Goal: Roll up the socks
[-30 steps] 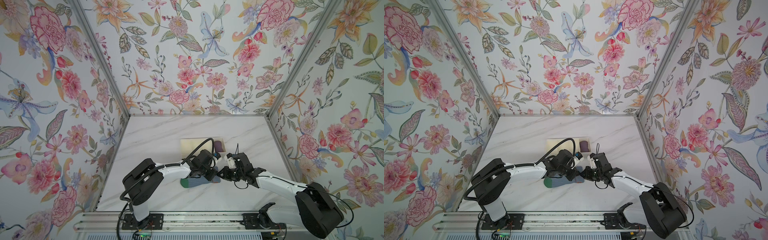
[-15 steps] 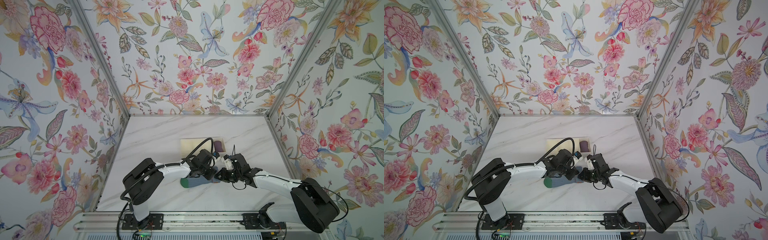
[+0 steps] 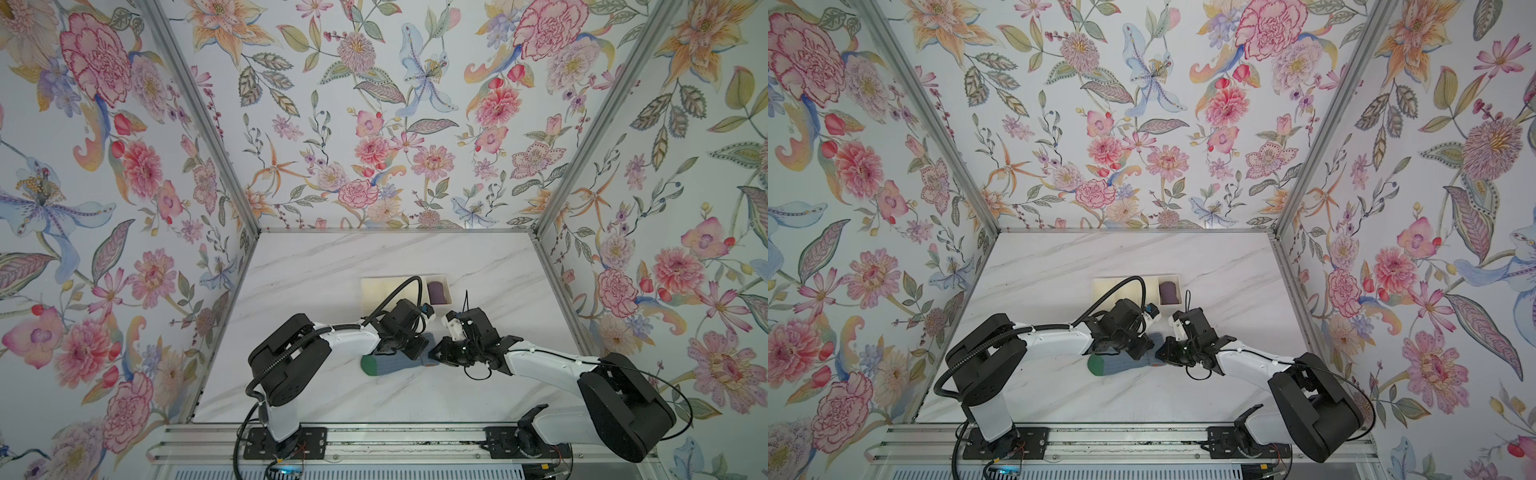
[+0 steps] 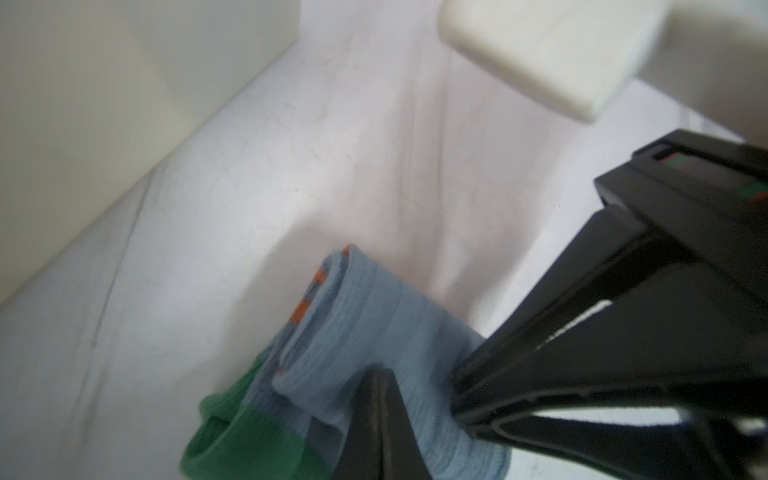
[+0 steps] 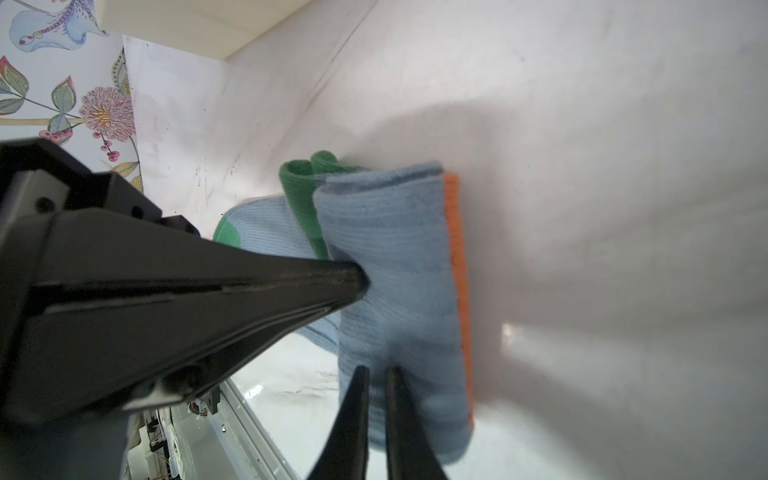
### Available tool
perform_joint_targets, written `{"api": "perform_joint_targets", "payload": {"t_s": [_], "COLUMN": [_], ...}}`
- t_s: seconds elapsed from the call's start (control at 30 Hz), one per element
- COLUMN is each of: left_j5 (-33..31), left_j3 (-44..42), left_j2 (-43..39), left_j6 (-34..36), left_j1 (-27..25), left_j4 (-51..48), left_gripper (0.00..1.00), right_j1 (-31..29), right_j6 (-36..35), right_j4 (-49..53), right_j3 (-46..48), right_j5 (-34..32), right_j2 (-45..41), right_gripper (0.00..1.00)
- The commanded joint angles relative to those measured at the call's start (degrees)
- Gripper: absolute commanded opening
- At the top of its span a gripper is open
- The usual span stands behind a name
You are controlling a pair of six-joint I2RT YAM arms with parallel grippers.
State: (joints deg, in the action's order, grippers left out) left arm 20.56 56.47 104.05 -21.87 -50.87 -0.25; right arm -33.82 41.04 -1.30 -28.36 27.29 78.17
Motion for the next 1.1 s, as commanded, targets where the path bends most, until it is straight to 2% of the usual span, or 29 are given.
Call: {"api": "perform_joint_targets", "payload": {"t_s": [0.0, 0.3, 0.5, 0.83, 1.07], "left_j5": [-0.3, 0.1, 0.9, 1.9, 2.3], "left_j3": [-1.5, -3.6, -4.2, -5.0, -6.2], "left_j2": [1.2, 1.6, 1.6, 1.0, 0.9], "left_j6": [0.8, 0.5, 0.7, 1.0, 0.8], "left_j1": [0.8, 1.6, 1.9, 1.8, 1.9], "left_j4": [0.5, 2.1, 3.1, 4.3, 5.3], "left_gripper": [0.0, 0.0, 0.0, 0.0, 0.0], "right_j1": [-0.8, -1.5, -1.2, 3.4, 5.2], "right_j6": [0.3, 0.3, -1.0, -4.2, -4.0], "right_j4": [-0.8, -1.2, 0.2, 5.3, 4.9], "right_j3": [0.1, 0.8, 0.2, -0.4, 1.1], "right_j5": [0.6, 0.6, 0.5, 0.3, 1.4], "right_j2": [1.5, 4.9, 3.5, -6.1, -6.0], "right_gripper": [0.13, 0.12, 0.12, 0.26, 0.27]}}
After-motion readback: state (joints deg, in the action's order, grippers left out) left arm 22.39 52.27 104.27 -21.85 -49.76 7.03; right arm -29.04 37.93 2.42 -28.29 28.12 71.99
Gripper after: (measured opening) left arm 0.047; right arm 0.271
